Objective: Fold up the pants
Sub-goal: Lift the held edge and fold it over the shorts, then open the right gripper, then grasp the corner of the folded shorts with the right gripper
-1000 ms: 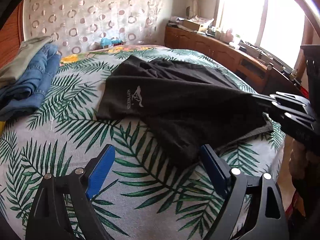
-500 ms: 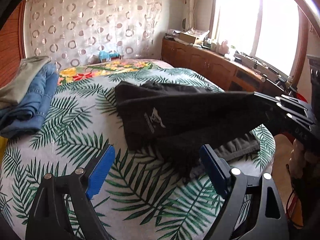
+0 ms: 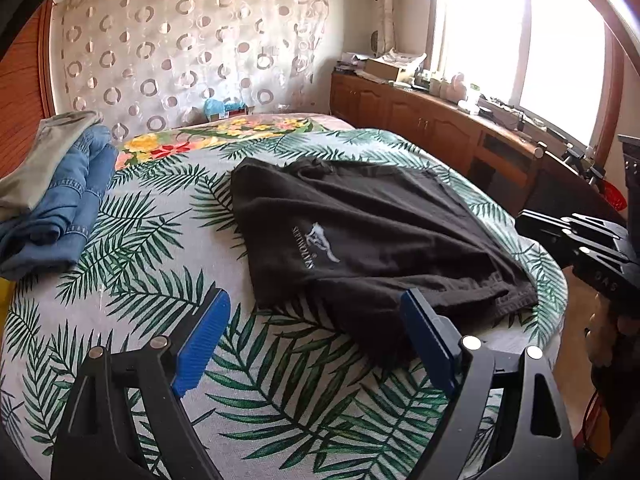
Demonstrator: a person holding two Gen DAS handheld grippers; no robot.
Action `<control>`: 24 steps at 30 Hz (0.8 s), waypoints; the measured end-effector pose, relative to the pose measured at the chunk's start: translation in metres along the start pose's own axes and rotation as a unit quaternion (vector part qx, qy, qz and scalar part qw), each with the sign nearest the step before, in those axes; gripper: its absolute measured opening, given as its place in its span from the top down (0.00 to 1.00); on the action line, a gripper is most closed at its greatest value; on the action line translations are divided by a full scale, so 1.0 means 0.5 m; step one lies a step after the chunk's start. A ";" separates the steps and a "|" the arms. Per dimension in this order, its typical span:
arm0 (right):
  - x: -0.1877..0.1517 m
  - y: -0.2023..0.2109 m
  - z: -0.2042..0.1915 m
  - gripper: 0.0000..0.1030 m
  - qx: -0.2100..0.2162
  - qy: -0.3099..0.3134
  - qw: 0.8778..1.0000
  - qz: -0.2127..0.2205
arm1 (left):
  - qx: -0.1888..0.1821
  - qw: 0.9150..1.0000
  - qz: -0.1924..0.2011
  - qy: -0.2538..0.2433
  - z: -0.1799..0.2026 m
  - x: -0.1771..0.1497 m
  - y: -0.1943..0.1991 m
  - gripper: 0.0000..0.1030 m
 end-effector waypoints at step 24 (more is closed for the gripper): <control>-0.012 -0.128 -0.006 0.93 0.037 0.026 0.994 -0.096 | 0.014 0.999 -0.030 0.004 -0.014 -0.039 -0.024 0.15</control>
Point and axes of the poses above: each gripper's, at about its wrist camera, not at the fingertips, and y roughly against the way its jaws point, z to its right, x to its top, the point moved 9 cm from there along -y, roughly the way its jaws point, and after that the axes turned 4 degrees about z, right-handed, at the moved point
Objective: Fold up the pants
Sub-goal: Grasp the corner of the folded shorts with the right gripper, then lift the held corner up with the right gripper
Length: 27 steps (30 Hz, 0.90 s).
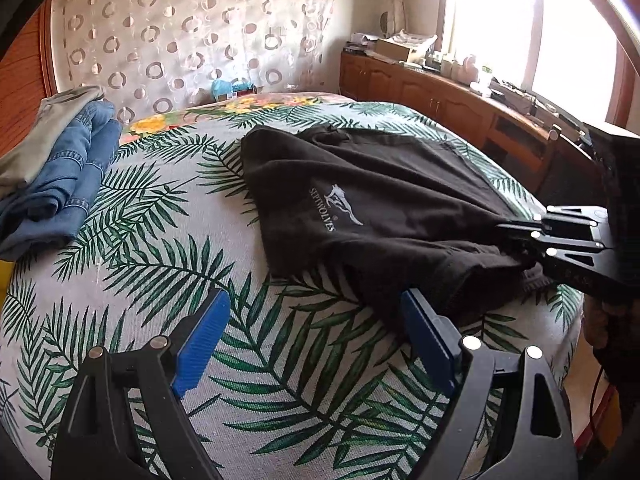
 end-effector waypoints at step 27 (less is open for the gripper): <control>-0.042 0.156 0.003 0.98 -0.064 -0.009 0.993 0.094 | -0.015 1.000 0.007 -0.024 0.057 0.035 -0.014 0.15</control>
Point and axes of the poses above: each gripper's, at about its wrist camera, not at the fingertips, and y roughly against the way its jaws point, z to its right, x to its top, the point moved 9 cm from there along -y, roughly the way its jaws point, and after that the axes turned 4 degrees about z, right-handed, at the moved point
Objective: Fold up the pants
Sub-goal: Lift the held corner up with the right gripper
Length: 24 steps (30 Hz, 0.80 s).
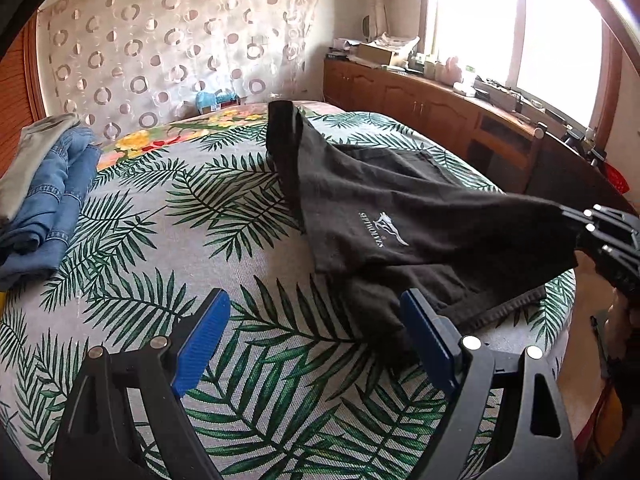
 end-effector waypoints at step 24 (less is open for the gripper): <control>-0.031 -0.001 0.046 0.79 -0.002 -0.079 0.995 -0.061 | 0.007 0.999 -0.037 -0.005 -0.001 -0.035 -0.031 0.15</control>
Point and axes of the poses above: each gripper's, at about its wrist camera, not at the fingertips, and y roughly against the way its jaws point, z to its right, x to its top, the point moved 9 cm from there along -y, roughly the way its jaws point, and after that the axes turned 4 degrees about z, right-handed, at the moved point
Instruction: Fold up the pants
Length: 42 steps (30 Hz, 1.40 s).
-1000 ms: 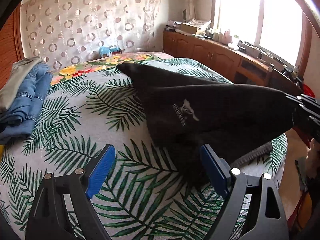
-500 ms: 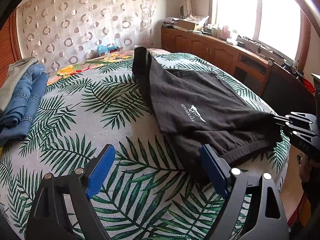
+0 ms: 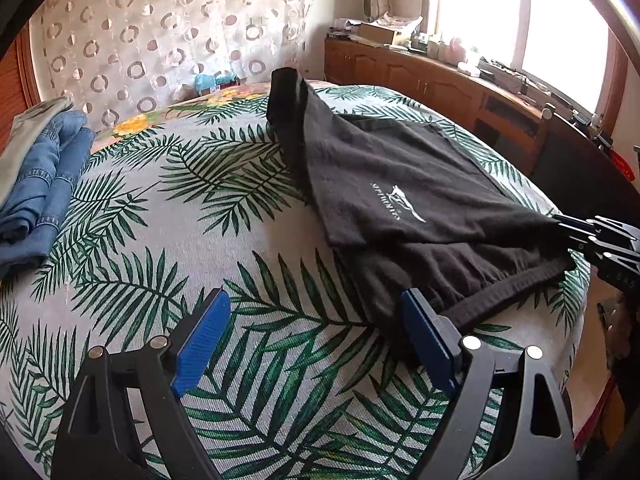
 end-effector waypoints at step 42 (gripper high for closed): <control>0.106 -0.138 -0.201 0.67 0.134 0.107 0.985 0.002 | 0.026 0.995 0.087 0.046 -0.103 0.053 0.141 0.15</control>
Point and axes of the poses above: each gripper's, at about its wrist camera, not at the fingertips, and y roughly against the way its jaws point, z to its right, x to its top, the point moved 9 cm from there along -y, roughly the way its jaws point, and after that the axes turned 4 degrees about z, right-handed, at the moved point
